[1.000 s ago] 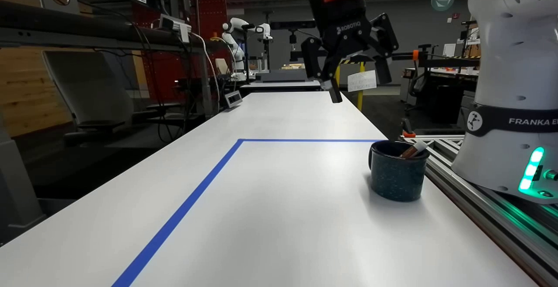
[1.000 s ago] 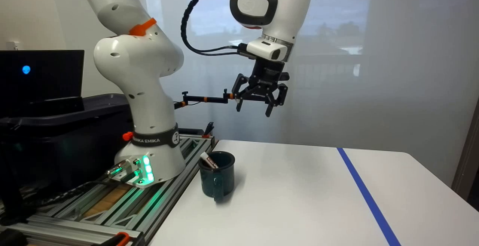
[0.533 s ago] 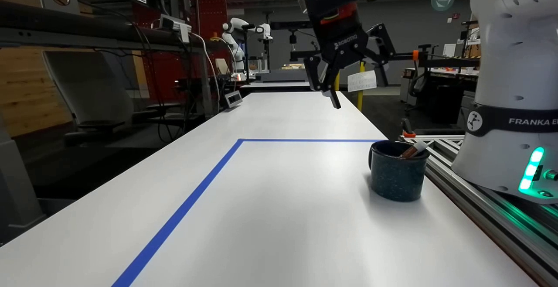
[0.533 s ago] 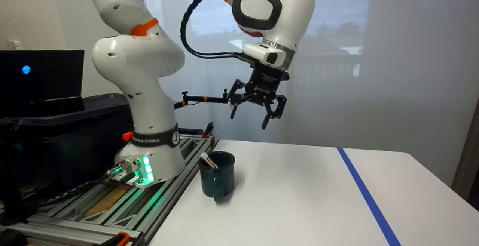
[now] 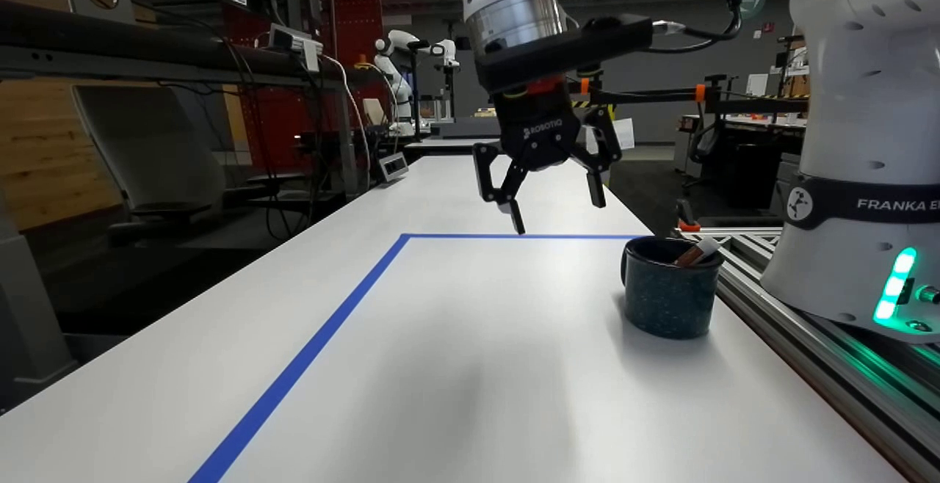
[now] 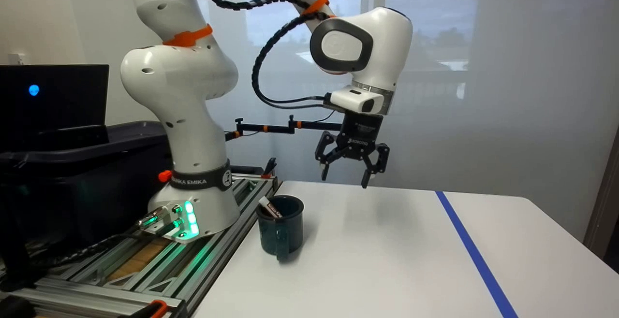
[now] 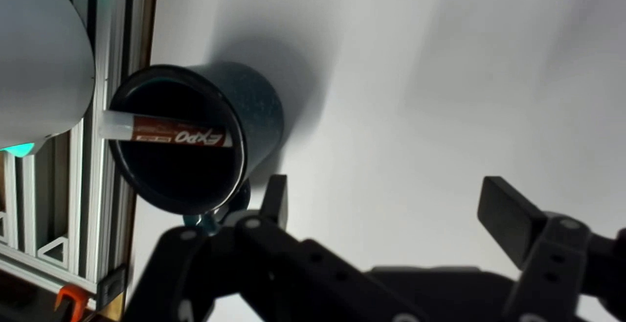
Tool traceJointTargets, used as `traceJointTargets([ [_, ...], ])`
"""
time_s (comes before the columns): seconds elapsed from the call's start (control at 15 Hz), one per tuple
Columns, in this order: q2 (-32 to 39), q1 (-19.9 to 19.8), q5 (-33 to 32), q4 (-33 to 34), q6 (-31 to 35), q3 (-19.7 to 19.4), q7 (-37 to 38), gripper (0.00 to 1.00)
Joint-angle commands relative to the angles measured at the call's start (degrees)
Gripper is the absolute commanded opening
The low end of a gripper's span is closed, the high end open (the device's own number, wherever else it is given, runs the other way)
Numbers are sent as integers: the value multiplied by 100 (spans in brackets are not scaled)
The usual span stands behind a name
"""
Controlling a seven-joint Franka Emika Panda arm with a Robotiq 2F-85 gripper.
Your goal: Put the marker on the table
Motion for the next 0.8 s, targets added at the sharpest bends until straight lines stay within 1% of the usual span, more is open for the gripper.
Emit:
traceJointTargets([
  [0.0, 400, 402, 708, 11, 243, -282, -574, 100],
  [0.2, 424, 476, 981, 21, 96, -376, -701, 100],
  [0.4, 344, 459, 1008, 37, -283, -465, -603, 100],
  [0.6, 240, 367, 713, 66, -1111, -562, -415, 100],
  [0.73, 247, 307, 271, 90, -1600, -571, -113, 100],
])
